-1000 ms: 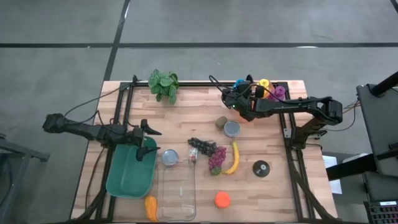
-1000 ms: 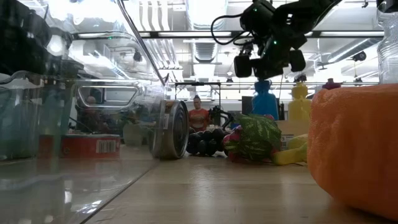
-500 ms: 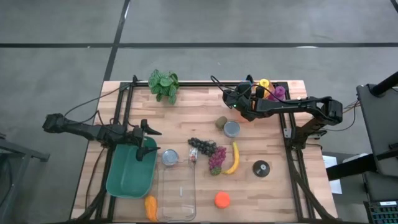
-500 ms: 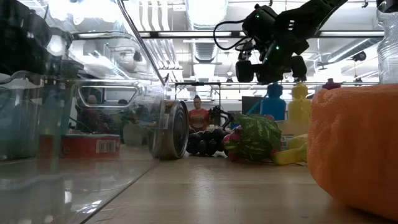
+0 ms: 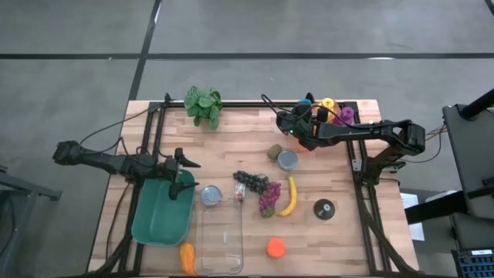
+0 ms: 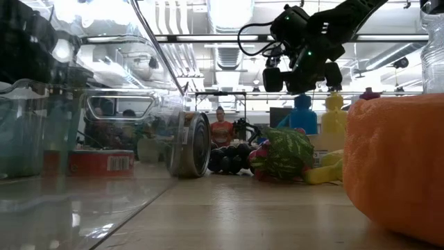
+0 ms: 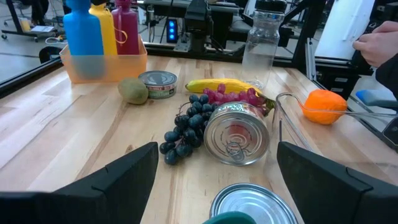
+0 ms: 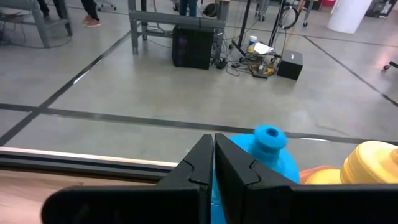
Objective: Pick & Place Food Item
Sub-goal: Put the transparent tumbler into the orange bin
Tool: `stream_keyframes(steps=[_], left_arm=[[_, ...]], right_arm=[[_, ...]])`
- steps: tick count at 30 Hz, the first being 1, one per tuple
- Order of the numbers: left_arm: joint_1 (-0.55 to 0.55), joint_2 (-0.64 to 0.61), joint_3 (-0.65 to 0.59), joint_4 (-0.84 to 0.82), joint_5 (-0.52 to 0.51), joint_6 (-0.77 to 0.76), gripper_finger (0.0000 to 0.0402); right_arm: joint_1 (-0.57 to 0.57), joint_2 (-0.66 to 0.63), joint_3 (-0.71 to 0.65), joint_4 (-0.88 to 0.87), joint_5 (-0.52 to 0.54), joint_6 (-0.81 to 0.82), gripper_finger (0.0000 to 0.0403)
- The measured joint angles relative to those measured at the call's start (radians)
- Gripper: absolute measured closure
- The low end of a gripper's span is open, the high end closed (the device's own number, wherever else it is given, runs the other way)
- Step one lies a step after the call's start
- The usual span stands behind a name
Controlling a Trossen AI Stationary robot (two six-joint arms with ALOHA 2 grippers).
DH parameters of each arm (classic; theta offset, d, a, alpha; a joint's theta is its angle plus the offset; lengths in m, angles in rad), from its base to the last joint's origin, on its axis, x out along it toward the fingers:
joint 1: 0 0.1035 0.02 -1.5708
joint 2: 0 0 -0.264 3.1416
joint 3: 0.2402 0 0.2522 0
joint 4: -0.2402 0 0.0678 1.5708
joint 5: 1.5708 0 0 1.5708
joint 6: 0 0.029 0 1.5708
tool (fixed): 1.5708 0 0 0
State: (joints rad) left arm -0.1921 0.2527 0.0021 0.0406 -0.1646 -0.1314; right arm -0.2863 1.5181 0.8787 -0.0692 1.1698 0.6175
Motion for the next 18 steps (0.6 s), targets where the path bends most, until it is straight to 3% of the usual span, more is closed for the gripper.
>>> stream_keyframes(steps=[18], left_arm=[[0.0,0.0,0.0,0.0,0.0,0.0,0.0066]], right_arm=[[0.005,-0.003,0.018,0.001,0.0,-0.042,0.0391]])
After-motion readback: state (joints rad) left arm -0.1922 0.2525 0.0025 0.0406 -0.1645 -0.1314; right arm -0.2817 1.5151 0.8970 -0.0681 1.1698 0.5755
